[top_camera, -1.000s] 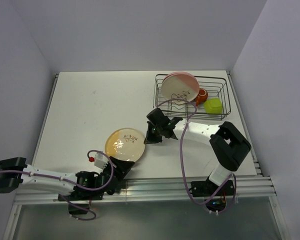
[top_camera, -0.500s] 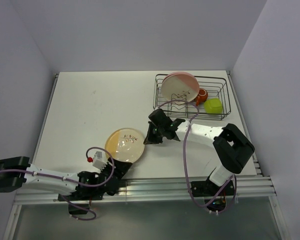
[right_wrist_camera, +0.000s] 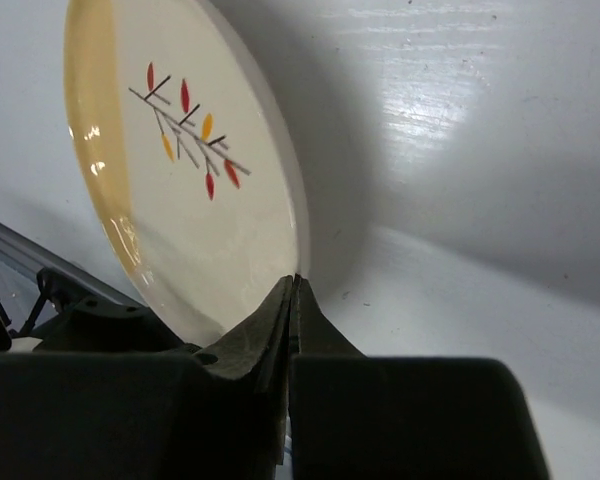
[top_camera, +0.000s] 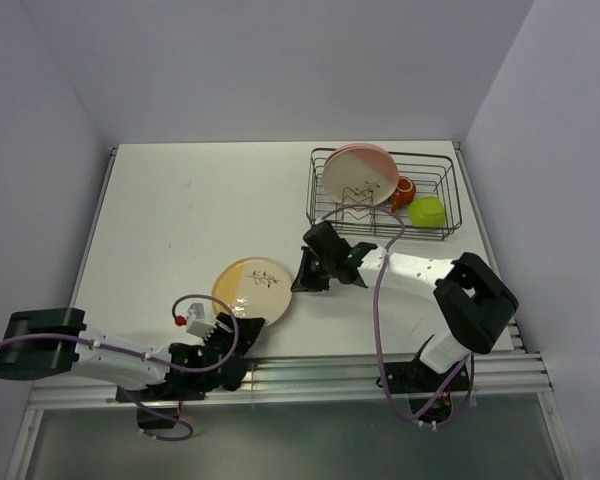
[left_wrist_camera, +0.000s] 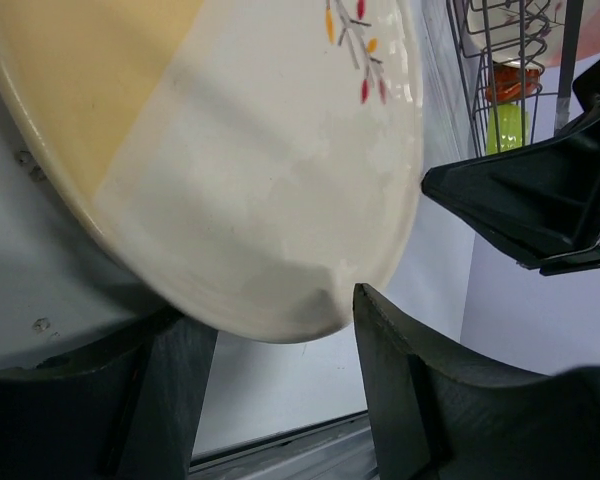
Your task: Load the mixed dishes into the dish rack
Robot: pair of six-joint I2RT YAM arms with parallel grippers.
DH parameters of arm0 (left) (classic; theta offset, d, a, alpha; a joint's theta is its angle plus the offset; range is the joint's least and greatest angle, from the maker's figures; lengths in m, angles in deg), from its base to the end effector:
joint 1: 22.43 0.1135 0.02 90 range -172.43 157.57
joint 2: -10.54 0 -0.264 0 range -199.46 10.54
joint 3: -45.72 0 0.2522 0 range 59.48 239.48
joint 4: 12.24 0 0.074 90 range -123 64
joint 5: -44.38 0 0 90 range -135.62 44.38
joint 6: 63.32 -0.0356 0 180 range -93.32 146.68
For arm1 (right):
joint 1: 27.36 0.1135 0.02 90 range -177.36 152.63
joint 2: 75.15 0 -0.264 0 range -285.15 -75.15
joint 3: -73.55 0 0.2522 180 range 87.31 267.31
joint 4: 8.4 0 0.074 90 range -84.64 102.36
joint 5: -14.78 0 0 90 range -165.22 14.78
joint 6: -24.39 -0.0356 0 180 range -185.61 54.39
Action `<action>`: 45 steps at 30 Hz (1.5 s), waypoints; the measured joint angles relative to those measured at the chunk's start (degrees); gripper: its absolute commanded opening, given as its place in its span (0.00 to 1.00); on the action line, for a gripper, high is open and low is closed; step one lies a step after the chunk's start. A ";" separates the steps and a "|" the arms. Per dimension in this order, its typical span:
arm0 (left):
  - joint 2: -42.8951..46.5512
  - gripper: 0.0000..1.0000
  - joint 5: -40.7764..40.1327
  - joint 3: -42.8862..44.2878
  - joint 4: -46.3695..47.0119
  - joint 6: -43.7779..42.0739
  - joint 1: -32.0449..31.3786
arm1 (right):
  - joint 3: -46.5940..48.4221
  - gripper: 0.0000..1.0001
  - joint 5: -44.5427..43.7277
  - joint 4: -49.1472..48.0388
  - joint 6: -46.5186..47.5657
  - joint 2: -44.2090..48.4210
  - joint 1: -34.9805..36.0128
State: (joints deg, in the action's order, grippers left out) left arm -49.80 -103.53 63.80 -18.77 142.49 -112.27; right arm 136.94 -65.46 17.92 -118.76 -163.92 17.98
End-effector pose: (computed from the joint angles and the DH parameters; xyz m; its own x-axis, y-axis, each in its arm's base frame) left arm 0.0305 -0.1371 0.1034 -0.4759 -0.8314 -0.2869 -0.2325 0.4336 -0.8706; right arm 0.2135 0.2246 0.1837 -0.9509 0.1598 -0.2652 -0.0233 0.8173 0.5757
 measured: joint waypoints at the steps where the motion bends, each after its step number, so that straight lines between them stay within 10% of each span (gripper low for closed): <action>1: 0.39 0.64 -0.07 -0.02 -0.26 0.00 0.00 | -0.28 0.00 0.04 -0.04 0.00 0.09 0.00; 14: 6.10 0.53 -1.11 -0.39 -8.74 -0.15 0.20 | -2.29 0.00 1.75 -3.39 -1.49 1.09 0.96; 26: 5.60 0.01 -2.45 -1.33 -11.15 -1.07 0.94 | -2.36 0.00 0.55 -2.49 -0.17 2.51 3.32; 30: 8.31 0.19 -2.27 -1.33 -12.74 -1.20 0.94 | -2.36 0.04 -0.46 -0.76 1.84 2.67 3.30; 32: 9.81 0.32 -1.77 -1.33 -14.62 -1.16 1.01 | -2.34 0.41 -0.83 -0.26 2.38 2.64 2.99; 35: 11.47 0.40 -0.98 -1.01 -17.90 -1.05 1.05 | -1.57 0.60 -2.62 1.14 4.15 1.60 2.82; 45: 11.10 0.46 1.70 6.16 -25.14 -1.07 1.11 | 10.78 0.57 -7.04 8.13 8.74 -12.79 2.34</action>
State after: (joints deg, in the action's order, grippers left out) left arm -38.69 -101.82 69.96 -43.91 141.41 -111.16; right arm 147.71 -72.50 26.05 -110.02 -176.71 20.32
